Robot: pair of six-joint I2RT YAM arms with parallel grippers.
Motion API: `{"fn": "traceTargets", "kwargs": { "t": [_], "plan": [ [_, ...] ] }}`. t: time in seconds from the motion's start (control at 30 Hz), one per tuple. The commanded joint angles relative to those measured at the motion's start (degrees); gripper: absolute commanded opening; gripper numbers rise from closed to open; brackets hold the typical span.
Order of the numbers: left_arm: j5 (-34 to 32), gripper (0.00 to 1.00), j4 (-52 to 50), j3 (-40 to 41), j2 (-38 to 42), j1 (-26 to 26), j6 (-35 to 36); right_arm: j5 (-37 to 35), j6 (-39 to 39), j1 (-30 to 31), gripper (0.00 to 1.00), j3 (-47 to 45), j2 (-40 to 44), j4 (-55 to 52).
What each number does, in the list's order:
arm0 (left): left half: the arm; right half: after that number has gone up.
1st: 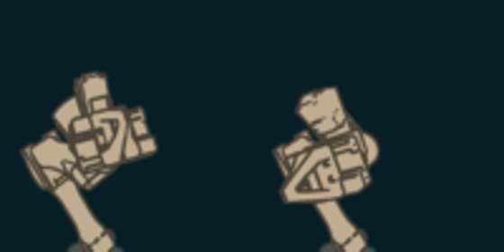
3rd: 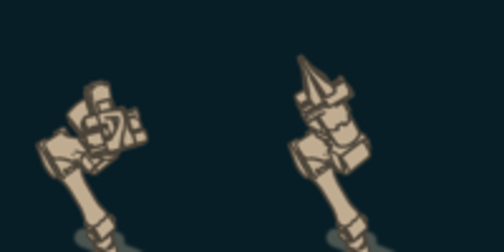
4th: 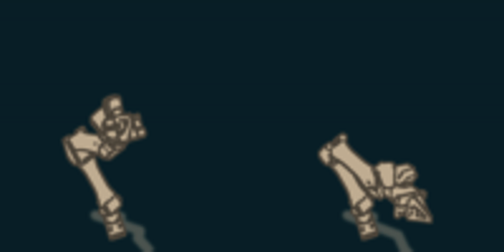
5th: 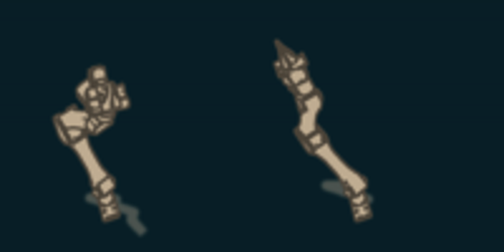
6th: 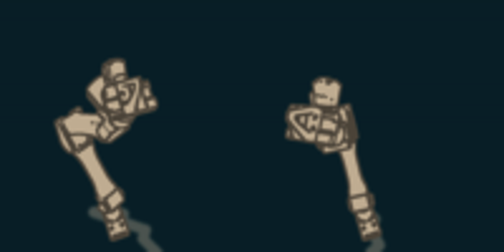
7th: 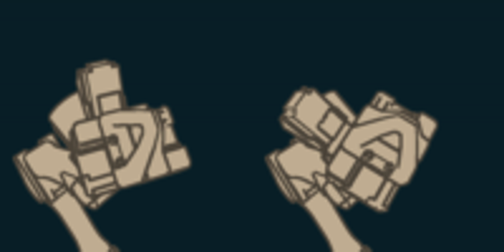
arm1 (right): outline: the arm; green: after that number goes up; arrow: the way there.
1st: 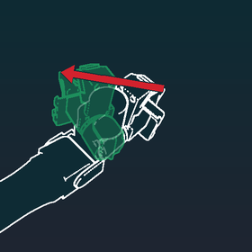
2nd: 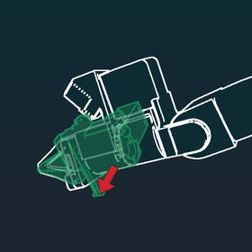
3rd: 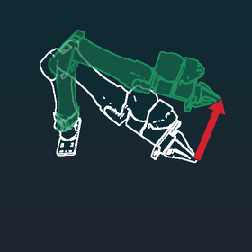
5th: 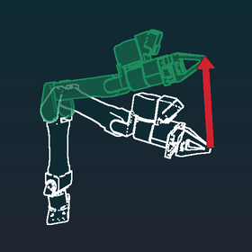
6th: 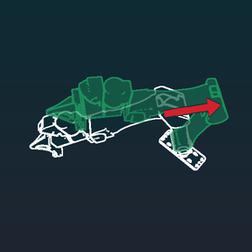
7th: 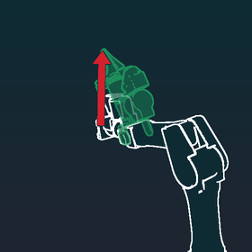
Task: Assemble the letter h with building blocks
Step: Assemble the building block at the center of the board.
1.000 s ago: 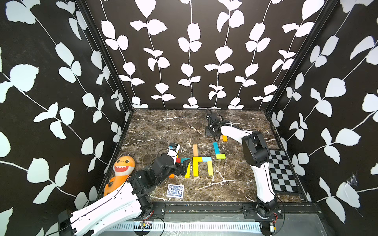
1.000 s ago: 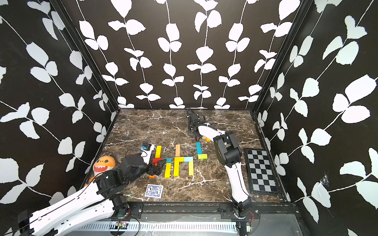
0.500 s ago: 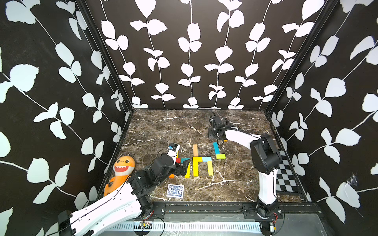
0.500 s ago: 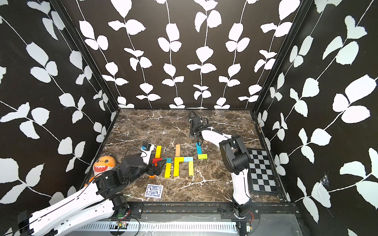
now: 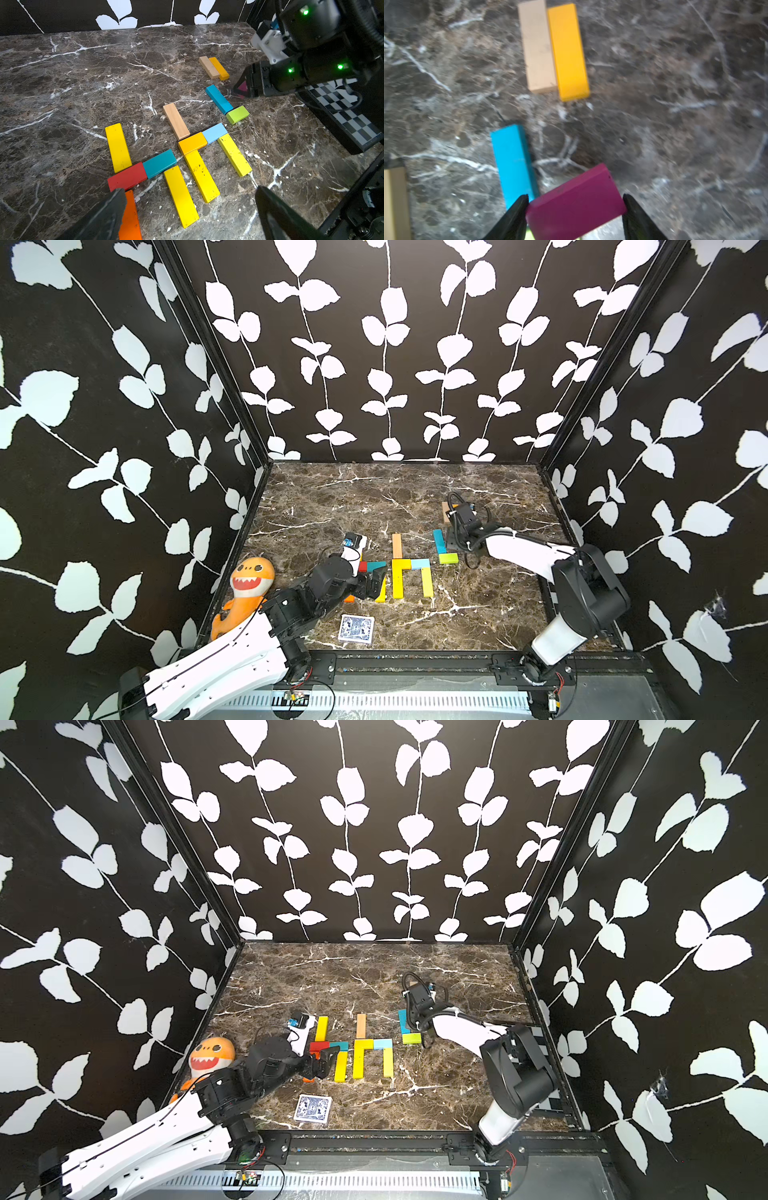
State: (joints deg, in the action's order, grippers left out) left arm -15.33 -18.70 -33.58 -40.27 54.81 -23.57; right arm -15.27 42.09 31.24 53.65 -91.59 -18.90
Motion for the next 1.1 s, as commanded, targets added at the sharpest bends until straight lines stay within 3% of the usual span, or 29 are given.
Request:
{"fn": "traceTargets", "kwargs": {
  "t": [0.0,1.07],
  "plan": [
    [0.8,0.99,2.3,0.9,-0.1,-0.2,-0.2,-2.8,4.0,-0.3,0.56,-3.5,4.5,-0.5],
    [0.3,0.99,3.1,0.5,-1.7,-0.2,0.0,0.4,4.3,-4.2,0.68,-6.9,-2.3,2.7]
  ]
}}
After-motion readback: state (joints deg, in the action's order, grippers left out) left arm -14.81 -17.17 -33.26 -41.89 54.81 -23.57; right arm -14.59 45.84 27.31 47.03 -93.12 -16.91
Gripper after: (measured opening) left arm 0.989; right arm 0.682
